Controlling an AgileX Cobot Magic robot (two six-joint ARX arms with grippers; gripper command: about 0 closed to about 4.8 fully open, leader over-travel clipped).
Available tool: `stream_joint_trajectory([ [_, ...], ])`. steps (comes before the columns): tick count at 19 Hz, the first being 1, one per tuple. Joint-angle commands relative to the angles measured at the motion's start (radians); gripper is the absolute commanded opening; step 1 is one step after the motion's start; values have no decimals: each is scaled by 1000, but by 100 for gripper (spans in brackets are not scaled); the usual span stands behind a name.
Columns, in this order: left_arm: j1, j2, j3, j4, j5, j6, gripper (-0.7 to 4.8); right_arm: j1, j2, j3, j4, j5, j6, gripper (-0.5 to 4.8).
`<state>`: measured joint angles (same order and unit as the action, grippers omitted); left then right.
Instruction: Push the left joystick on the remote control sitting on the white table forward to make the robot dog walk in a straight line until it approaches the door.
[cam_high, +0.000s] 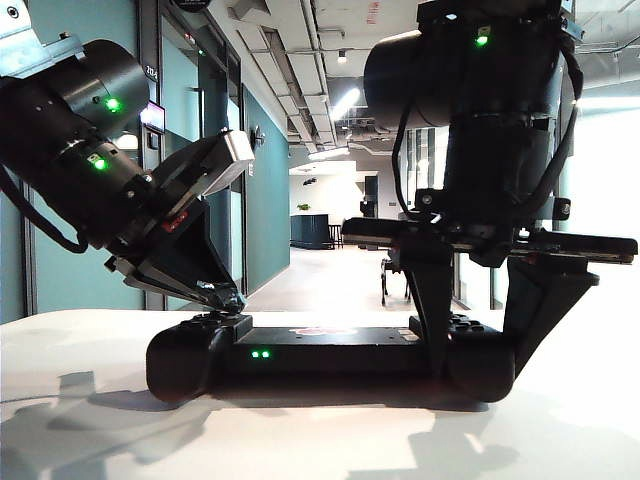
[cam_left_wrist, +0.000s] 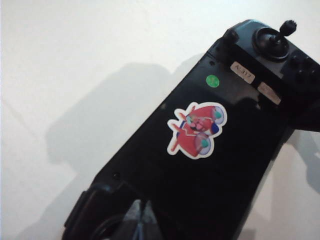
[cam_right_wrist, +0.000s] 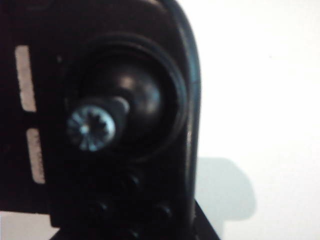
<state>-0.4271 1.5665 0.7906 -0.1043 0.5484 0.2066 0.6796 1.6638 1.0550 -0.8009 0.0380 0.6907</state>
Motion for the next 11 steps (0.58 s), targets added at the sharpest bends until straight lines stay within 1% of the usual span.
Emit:
stream_joint_trajectory([
  [1, 1, -10, 10, -9, 7, 3, -5, 4, -3, 3, 11, -13, -10, 134],
  [2, 1, -22, 19, -30, 20, 3, -5, 4, -3, 3, 13, -13, -10, 134],
  [3, 1, -63, 46, -91, 24, 3, -5, 4, -3, 3, 13, -13, -10, 134],
  [4, 1, -93, 65, -125, 23, 3, -5, 4, -3, 3, 14, -12, -10, 134],
  [7, 1, -232, 128, -234, -23, -5, -5, 3, -3, 3, 29, -10, -11, 134],
  [10, 1, -375, 134, -283, -37, -64, -5, 3, -3, 3, 46, -3, -14, 135],
  [11, 1, -423, 134, -297, -40, -69, -5, 3, -3, 3, 50, -3, -14, 135],
])
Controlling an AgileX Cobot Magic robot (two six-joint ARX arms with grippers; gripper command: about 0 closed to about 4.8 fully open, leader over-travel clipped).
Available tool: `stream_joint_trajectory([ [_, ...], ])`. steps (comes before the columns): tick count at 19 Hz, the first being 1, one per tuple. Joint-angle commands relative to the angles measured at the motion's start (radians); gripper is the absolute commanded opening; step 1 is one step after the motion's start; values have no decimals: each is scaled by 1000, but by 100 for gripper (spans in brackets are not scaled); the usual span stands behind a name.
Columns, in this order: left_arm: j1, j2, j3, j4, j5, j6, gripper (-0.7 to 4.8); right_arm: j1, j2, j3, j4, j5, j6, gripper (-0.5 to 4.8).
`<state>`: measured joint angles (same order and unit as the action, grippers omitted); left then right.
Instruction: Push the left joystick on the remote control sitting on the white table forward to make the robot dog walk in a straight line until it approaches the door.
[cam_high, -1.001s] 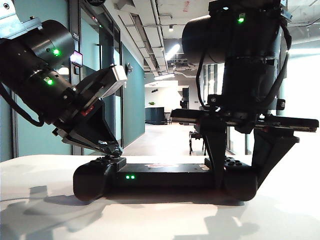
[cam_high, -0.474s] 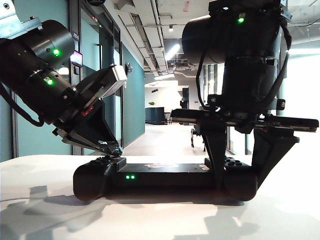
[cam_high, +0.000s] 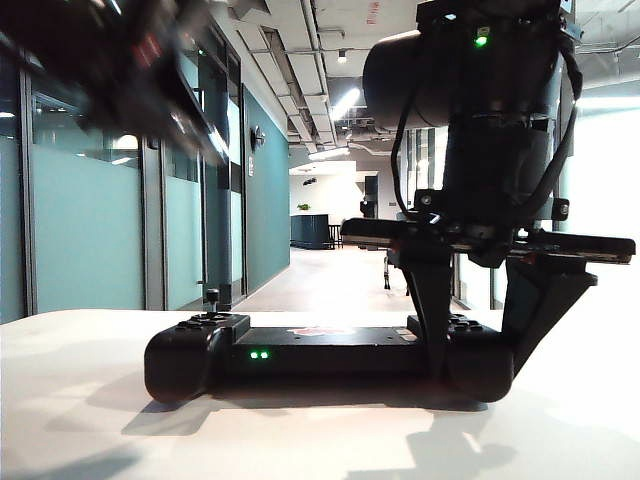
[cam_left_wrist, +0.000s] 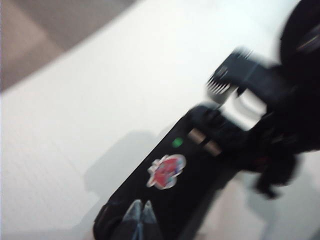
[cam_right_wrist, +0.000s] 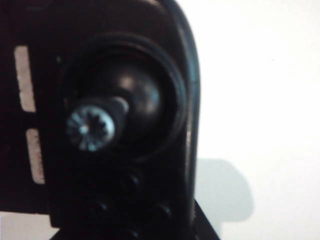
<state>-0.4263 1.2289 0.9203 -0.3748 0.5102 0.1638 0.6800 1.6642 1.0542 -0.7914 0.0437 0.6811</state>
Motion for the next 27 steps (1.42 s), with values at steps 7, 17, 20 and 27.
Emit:
stream_joint_trajectory([
  [7, 0, -375, 5, -145, -187, -68, -5, 3, -6, 5, 31, -20, -32, 309],
  [17, 0, -505, 5, -257, -205, -113, -5, 6, -194, 159, -241, -20, -105, 268],
  [20, -1, -513, 4, -328, -231, -121, -5, 6, -324, 159, -249, 26, -158, -2],
  [27, -1, -673, -186, -174, -291, -162, -5, 8, -612, -18, 133, 227, -488, -1],
])
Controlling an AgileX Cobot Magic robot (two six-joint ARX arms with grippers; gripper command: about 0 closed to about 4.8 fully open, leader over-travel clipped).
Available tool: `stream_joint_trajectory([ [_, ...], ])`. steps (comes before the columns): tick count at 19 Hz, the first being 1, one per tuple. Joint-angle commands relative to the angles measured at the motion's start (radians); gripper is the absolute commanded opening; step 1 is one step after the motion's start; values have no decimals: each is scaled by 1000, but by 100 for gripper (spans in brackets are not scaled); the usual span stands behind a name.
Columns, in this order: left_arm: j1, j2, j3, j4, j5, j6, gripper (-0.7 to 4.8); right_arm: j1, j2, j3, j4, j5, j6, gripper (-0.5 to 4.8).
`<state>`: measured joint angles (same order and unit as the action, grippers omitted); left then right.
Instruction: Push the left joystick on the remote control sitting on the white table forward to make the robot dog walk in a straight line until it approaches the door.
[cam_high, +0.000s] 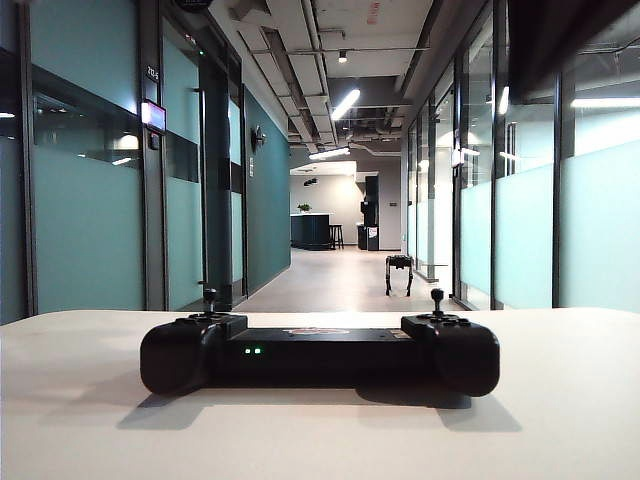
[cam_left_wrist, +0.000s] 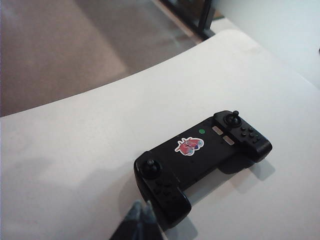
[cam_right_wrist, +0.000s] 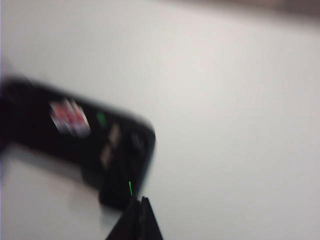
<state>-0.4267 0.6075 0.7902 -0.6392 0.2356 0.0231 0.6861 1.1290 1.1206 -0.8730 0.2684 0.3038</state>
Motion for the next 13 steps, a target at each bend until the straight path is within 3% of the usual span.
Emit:
stream_joint_trajectory([
  [1, 0, -76, -87, 122, -17, -21, -5, 2, -119, -136, 302, -2, -153, -1],
  [4, -1, -146, -180, 237, -60, -20, -5, 0, -194, -222, 414, 4, -161, -1],
  [10, 0, -238, -365, 474, -193, -20, -5, 1, -193, -223, 400, 2, -161, -1],
  [13, -1, -258, -457, 623, -214, -20, -5, 1, -193, -223, 399, 2, -161, -1],
])
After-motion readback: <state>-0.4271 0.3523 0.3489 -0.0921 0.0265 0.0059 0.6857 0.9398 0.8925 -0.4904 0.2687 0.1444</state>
